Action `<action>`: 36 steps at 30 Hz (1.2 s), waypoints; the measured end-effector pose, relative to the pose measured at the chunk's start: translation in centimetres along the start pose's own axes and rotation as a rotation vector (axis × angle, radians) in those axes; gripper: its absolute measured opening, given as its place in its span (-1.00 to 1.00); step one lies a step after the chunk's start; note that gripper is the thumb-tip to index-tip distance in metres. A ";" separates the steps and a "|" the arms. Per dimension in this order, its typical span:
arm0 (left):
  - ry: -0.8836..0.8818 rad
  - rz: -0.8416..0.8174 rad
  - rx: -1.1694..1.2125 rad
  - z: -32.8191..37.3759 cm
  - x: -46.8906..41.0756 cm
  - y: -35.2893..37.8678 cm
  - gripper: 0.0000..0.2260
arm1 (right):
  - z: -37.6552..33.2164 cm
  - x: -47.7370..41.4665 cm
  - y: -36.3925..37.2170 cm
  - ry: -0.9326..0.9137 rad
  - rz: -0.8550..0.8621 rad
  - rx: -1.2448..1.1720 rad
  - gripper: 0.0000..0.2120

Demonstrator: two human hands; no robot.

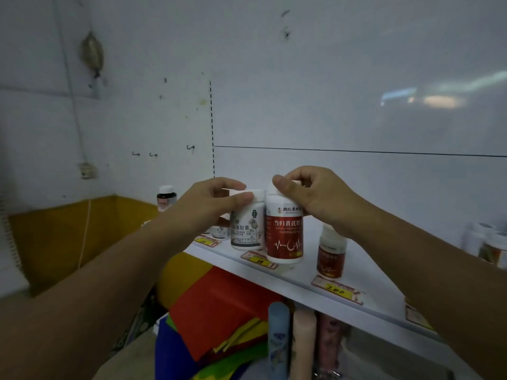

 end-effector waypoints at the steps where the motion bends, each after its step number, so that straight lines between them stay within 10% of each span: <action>1: 0.004 0.011 0.016 -0.5 -0.3 -0.6 -0.73 | -0.2 -0.7 0.5 0.004 0.000 0.003 -0.41; 8: 0.011 -0.002 -0.006 -4.3 -3.3 -2.4 -0.72 | -0.4 -5.7 2.4 0.017 -0.031 0.037 -0.61; 26: 0.140 0.058 -0.140 -13.0 -18.1 -9.8 -0.76 | -1.1 -20.9 5.8 -0.010 0.056 0.036 -0.36; 36: 0.175 -0.236 -0.002 -19.7 -24.6 -9.1 -0.76 | -0.7 -25.5 8.6 0.125 0.183 0.203 -0.40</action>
Point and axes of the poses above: each hand's wrist, its own x-axis away from the middle knuckle, its own y-axis out of the palm, z = x × y, the point moved 8 cm from there along -x, towards the middle knuckle, and after that the axes turned 15 degrees about y, right-handed, at the moved point
